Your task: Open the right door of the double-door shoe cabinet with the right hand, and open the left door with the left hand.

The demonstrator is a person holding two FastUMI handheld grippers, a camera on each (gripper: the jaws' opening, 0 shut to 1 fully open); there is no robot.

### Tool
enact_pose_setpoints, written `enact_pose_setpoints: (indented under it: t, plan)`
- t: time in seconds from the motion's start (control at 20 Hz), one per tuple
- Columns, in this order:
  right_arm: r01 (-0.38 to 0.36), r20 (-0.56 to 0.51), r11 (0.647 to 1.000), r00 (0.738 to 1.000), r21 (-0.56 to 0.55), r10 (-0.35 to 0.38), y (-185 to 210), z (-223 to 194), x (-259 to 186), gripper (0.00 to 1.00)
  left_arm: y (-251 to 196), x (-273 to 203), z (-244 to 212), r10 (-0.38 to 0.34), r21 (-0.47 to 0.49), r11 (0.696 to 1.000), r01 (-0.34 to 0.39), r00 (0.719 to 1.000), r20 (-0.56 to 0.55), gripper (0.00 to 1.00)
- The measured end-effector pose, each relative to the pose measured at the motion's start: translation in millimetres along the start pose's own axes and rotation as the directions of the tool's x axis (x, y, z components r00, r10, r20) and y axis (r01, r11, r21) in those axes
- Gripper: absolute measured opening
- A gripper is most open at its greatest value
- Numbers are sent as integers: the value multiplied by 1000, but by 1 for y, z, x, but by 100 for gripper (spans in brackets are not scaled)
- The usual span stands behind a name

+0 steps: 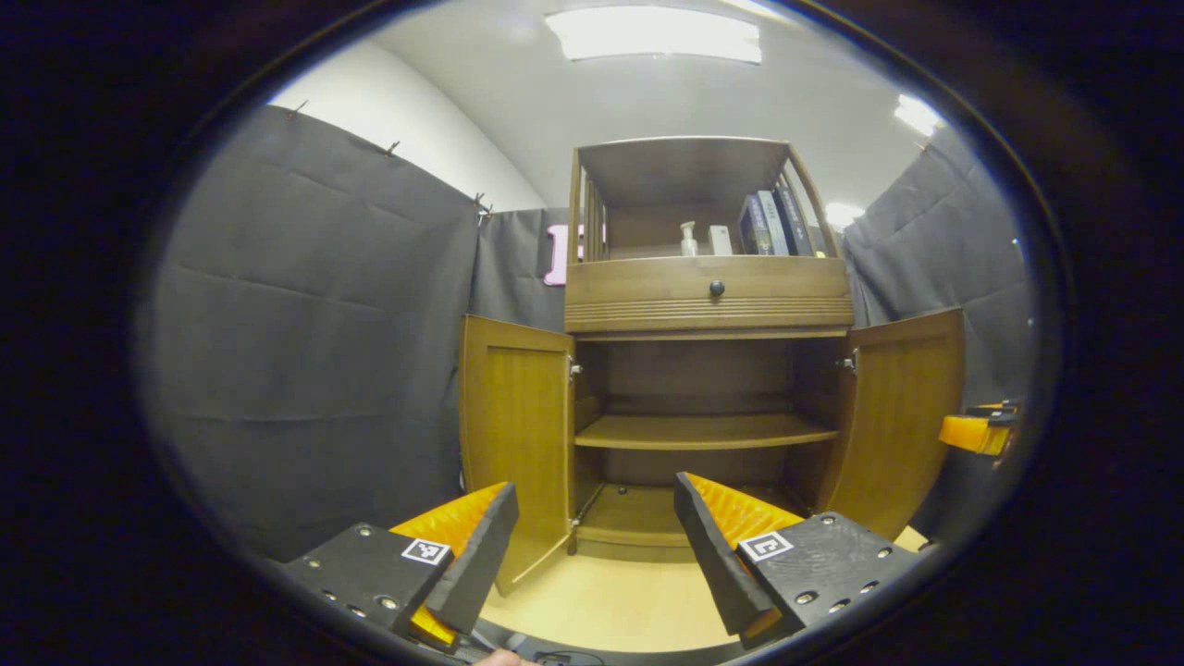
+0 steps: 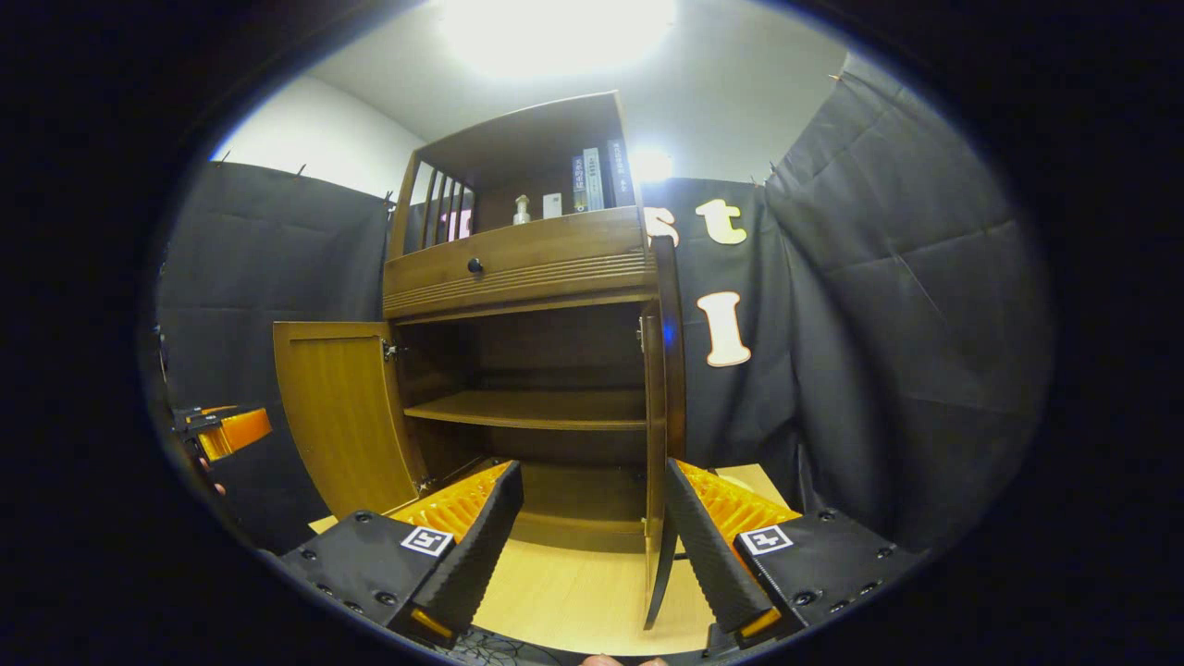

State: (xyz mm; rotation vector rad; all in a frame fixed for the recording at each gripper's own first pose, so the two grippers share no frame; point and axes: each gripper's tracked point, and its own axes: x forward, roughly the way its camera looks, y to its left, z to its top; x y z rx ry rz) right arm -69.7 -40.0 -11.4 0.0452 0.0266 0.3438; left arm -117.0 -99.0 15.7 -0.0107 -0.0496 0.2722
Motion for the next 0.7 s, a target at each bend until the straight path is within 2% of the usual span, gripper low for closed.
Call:
enact_pose_setpoints:
  t: [0.15,0.2,0.35,0.4,0.5,0.55,0.65,0.7]
  plan:
    - [19,-30,1000,999,0,-19,3,-9,1,93,-14,-1,12,-40,18,999,39,999,35,99]
    - [27,-35,1000,999,-9,-27,5,-10,2,96,-16,-2,16,-64,7,998,64,997,45,99]
    - [62,-30,997,998,-53,-63,11,-9,4,93,-26,-2,9,-150,-50,987,153,988,43,99]
    - [67,-33,996,997,-57,-69,16,-11,6,96,-25,-4,7,-170,-62,983,172,985,40,99]
    - [75,-48,996,996,-52,-77,28,-15,10,93,-20,-4,4,-203,-78,976,205,978,43,99]
    - [87,-49,995,995,-52,-89,31,-15,13,96,-18,-2,2,-220,-84,971,223,975,40,99]
    - [112,-42,993,993,-47,-114,37,-13,19,93,-8,4,-4,-242,-93,965,244,970,30,99]
    - [122,-41,992,991,-43,-124,41,-13,24,96,-3,8,-6,-250,-101,963,252,968,30,99]
